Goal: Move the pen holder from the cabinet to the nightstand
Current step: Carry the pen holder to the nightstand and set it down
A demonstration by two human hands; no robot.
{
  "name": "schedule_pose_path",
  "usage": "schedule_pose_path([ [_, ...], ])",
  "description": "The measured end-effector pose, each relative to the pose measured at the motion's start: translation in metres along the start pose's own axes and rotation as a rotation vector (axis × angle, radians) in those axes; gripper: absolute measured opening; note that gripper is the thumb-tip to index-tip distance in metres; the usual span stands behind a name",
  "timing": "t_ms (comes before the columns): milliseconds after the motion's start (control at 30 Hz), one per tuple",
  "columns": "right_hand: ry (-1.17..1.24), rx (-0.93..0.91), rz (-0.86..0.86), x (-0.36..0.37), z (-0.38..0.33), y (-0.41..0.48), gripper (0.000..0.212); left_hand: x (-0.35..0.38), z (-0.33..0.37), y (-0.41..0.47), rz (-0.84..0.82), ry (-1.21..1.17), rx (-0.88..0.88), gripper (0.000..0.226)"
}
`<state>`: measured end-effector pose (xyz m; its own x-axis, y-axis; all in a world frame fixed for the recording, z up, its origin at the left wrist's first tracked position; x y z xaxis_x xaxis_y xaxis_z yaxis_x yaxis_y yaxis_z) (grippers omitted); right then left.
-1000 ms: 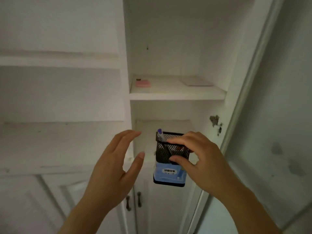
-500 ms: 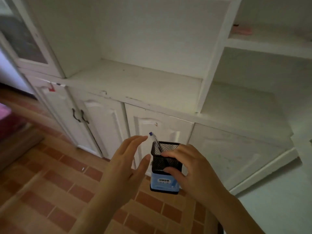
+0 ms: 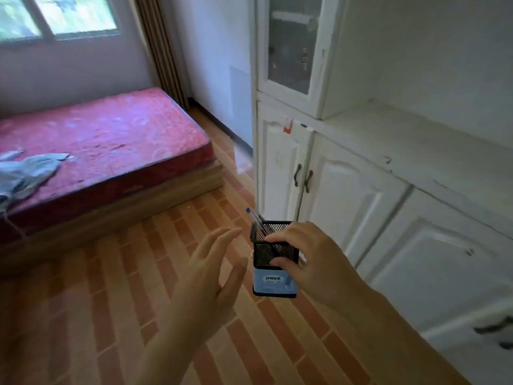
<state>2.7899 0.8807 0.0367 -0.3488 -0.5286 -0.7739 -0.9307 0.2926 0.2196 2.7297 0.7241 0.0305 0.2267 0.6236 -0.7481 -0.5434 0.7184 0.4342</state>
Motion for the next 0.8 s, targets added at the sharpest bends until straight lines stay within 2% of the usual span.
schedule_pose_path([
  [167, 0.007, -0.233, -0.134, 0.081, -0.090, 0.061, 0.032, -0.074, -0.071, -0.053, 0.116, 0.106, -0.198, 0.045],
  [433, 0.094, -0.537, -0.406, 0.194, -0.212, 0.114, 0.035, -0.162, -0.145, -0.129, 0.361, 0.218, -0.523, 0.054],
  [667, 0.129, -0.662, -0.497, 0.270, -0.278, 0.178, 0.035, -0.218, -0.222, -0.146, 0.395, 0.358, -0.675, 0.053],
  [800, 0.150, -0.695, -0.539, 0.315, -0.308, 0.228, 0.035, -0.243, -0.287, -0.139, 0.370, 0.332, -0.760, 0.054],
])
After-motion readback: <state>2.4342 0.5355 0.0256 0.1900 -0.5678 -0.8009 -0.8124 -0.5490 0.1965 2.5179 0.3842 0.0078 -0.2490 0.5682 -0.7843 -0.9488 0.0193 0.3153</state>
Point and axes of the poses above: each hand's wrist, its own y-axis towards the middle knuckle, its own x-axis out of the palm, z = x × y, the point moved 5 cm from there along y, towards the middle knuckle, and after that the axes turned 12 degrees about x, right-handed, at the moved point
